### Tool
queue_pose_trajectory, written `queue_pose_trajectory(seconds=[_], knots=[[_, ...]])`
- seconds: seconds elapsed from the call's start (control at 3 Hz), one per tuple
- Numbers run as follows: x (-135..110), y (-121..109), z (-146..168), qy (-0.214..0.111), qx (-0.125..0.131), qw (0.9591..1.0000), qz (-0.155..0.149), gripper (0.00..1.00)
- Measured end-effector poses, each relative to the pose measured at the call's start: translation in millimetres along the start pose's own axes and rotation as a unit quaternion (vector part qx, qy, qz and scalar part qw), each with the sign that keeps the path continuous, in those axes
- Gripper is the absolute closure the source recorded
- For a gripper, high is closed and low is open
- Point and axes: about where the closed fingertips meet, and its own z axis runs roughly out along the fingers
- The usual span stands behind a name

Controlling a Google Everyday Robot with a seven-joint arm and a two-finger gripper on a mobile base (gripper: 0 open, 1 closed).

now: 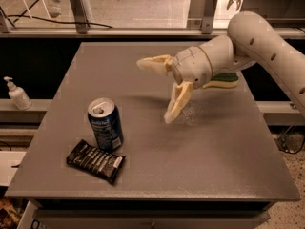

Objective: Move pepsi can near rxbar chocolate

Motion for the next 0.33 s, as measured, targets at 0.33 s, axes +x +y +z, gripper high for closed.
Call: queue_pose_trajectory(seconds=[0.33], knots=[[0.6,-12.3,-30.6,-0.006,0.034,0.9994,-0.007,0.0]])
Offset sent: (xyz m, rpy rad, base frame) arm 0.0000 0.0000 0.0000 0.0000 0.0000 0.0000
